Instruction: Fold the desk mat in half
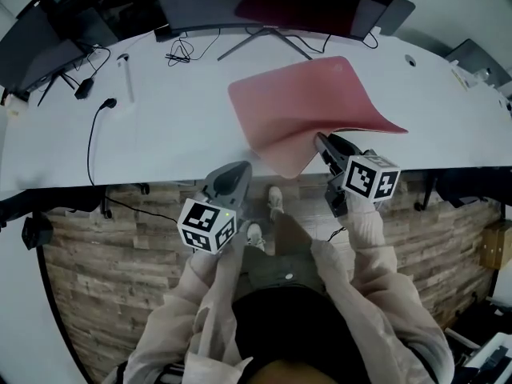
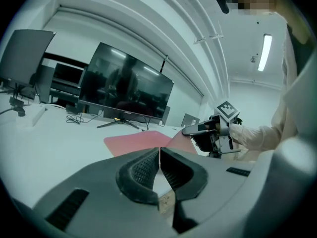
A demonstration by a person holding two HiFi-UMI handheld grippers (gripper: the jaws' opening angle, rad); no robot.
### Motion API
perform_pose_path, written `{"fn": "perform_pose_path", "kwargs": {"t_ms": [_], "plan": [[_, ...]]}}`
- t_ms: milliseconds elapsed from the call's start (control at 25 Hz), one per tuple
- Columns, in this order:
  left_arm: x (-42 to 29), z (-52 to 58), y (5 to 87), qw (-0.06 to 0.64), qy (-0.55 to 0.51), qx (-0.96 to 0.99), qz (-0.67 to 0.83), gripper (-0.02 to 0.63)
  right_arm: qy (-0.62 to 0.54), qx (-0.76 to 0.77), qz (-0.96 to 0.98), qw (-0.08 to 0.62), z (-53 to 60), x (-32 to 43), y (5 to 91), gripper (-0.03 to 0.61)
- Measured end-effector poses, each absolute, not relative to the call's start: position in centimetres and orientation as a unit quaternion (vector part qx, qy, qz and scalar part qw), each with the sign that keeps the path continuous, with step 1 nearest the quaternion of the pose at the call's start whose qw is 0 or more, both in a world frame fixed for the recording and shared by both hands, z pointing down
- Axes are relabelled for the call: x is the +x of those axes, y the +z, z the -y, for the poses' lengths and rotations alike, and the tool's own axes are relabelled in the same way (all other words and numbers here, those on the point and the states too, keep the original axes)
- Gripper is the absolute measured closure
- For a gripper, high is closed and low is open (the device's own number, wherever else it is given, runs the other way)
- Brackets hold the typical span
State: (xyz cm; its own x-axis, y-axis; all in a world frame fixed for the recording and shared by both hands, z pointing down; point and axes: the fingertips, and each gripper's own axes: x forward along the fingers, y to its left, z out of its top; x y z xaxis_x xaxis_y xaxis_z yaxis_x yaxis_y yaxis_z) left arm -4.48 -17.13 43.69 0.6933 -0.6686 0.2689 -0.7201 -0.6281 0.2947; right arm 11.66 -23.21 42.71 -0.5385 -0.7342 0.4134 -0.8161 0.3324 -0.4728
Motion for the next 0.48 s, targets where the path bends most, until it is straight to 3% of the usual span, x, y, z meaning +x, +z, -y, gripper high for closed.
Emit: {"fn": "perform_pose_path", "kwargs": {"t_ms": [480], "plan": [[-6.9, 26.9, 43.6, 0.2, 0.051, 0.865, 0.457, 0.58, 0.339, 0.384, 0.852, 0.106, 32.7, 8.4, 43.4, 0.532]]}}
